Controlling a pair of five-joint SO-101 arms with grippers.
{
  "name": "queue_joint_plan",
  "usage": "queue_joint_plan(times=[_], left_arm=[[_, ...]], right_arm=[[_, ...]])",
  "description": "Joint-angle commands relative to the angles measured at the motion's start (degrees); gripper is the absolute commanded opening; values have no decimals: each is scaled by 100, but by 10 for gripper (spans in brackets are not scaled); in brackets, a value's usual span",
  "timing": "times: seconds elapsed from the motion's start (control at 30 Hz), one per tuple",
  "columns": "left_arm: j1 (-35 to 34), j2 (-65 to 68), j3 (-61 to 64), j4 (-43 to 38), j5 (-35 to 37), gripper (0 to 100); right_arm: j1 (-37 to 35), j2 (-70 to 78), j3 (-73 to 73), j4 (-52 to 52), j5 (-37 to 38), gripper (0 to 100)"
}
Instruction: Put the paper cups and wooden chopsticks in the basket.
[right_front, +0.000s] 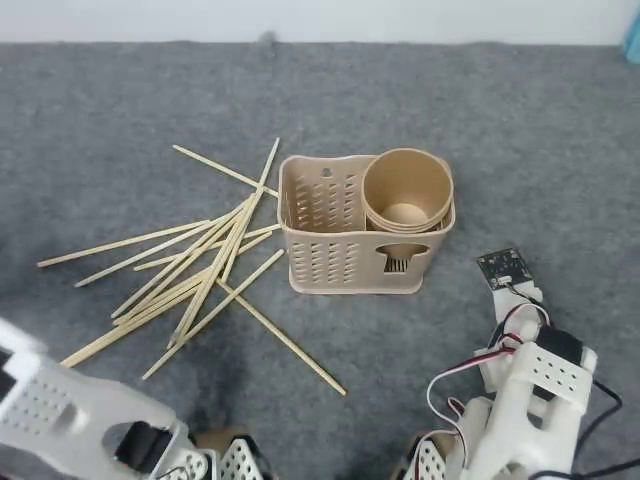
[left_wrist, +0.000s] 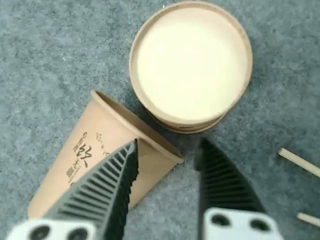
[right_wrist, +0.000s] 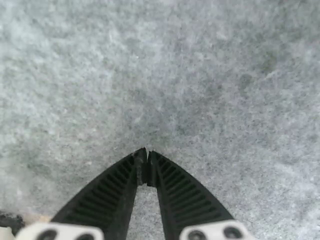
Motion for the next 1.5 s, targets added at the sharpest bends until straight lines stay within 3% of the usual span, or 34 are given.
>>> queue_joint_plan(times=[0.0, 0.23, 0.57, 0.77, 1.17, 1.47], left_arm=[[-88, 141, -637, 668, -378, 114], [-281, 281, -1191, 2119, -1231, 104], [-554, 255, -2343, 3358, -1749, 104], [-431, 325, -3468, 3200, -1538, 104], [70, 1477, -3503, 1996, -1424, 104], [35, 1705, -3486, 1749, -1433, 104]], right_arm=[[75, -163, -35, -4, 9, 9], [66, -163, -35, -4, 9, 9], [57, -163, -35, -4, 9, 9], [66, -163, -35, -4, 9, 9], [75, -163, -35, 4, 9, 9], [75, -163, -35, 4, 9, 9]])
